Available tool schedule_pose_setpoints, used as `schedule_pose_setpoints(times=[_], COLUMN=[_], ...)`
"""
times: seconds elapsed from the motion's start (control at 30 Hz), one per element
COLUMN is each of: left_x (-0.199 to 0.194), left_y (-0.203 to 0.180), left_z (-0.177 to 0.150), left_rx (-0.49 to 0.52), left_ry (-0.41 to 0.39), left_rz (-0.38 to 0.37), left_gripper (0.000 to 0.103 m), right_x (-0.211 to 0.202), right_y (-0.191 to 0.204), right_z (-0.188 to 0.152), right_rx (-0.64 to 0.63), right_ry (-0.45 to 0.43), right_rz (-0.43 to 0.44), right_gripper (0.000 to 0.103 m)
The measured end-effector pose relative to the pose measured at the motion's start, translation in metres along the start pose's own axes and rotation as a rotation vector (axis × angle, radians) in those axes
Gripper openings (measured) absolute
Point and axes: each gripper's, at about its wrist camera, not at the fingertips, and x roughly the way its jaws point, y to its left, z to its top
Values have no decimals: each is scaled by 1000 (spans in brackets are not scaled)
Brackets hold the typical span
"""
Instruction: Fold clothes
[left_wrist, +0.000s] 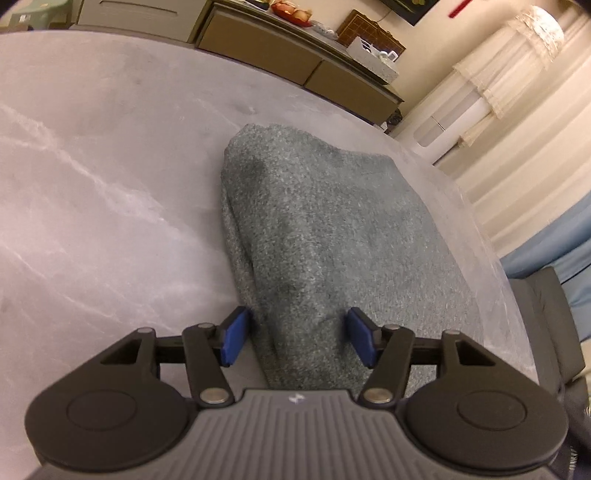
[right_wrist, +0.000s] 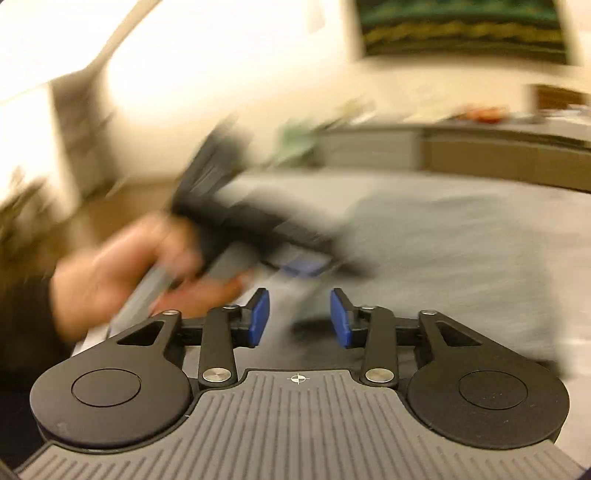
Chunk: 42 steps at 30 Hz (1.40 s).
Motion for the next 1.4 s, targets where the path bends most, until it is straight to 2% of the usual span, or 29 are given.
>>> schedule_pose_setpoints(times=[0.03,0.1,0.17,0.2,0.27,0.3,0.37,0.4,0.47,0.53,0.6,0.63,0.7,0.77,0.8,0.83,0.87,0.9,0.93,1.03,1.1,1.17,1.23,1.3,1.37,1.4], left_x=[0,-3,-4,-5,-13,-15,-14,-11,-5,-1,1,2,6,10,12,14,16,14,12,2,12,21,18,14,5,-7], left_y=[-2,-9,-22,-30,-36,-36,-25,-19,-13,-13,-17,-18,-23,-30,-33,-35,-37,-39,-40,-36,-26,-17,-16,-17,-20,-22], left_z=[-2,-9,-15,-16,-18,-15,-9,-5,2,4,3,1,0,0,2,4,6,8,11,12,9,6,6,8,11,11], left_rx=[-4,-1,26,55,78,74,14,-32,-88,-97,-90,-83,-73,-65,-61,-57,-53,-49,-46,-56,-81,-108,-106,-99,-93,-82], left_ry=[-4,-1,16,28,1,-16,-21,-16,-8,6,17,21,22,11,3,-7,-18,-34,-52,-111,-72,-47,-53,-65,-92,-133], left_rz=[1,3,-31,-78,-118,-113,-126,-140,-167,-186,-196,-193,-190,-173,-159,-146,-135,-130,-125,-117,-72,-60,-55,-46,-26,-5], left_gripper=[59,59,60,59,58,59,59,59,59,61,64,65,66,67,65,58,51,34,24,21,21,21,24,27,27,29], right_x=[3,22,44,47,43,41,32,23,1,-23,-27,-29,-19,-7,1,3,0,-9,-21,-32,-19,-4,4,2,-7,-14], right_y=[-17,-49,-83,-96,-119,-130,-144,-133,-98,-60,-34,-20,-9,-17,-24,-30,-36,-37,-34,-19,-19,-21,-22,-20,-21,-21], right_z=[4,1,-10,-10,-4,-1,4,8,9,-4,-15,-20,-32,-42,-45,-46,-47,-44,-40,-29,-38,-49,-61,-64,-64,-59], right_rx=[16,-1,-59,-61,-30,-15,13,10,-23,-113,-235,-297,-407,-454,-454,-446,-434,-439,-456,-546,-602,-655,-699,-711,-675,-645], right_ry=[5,90,188,206,203,202,184,152,81,34,26,22,78,151,188,207,215,199,167,88,140,207,258,264,264,259], right_rz=[-80,-206,-307,-354,-447,-494,-565,-542,-441,-324,-261,-230,-251,-277,-284,-283,-277,-284,-299,-335,-334,-329,-326,-353,-370,-375], right_gripper=[45,44,30,32,43,45,40,40,49,69,87,87,84,70,54,28,24,14,10,10,10,10,9,10,20,37])
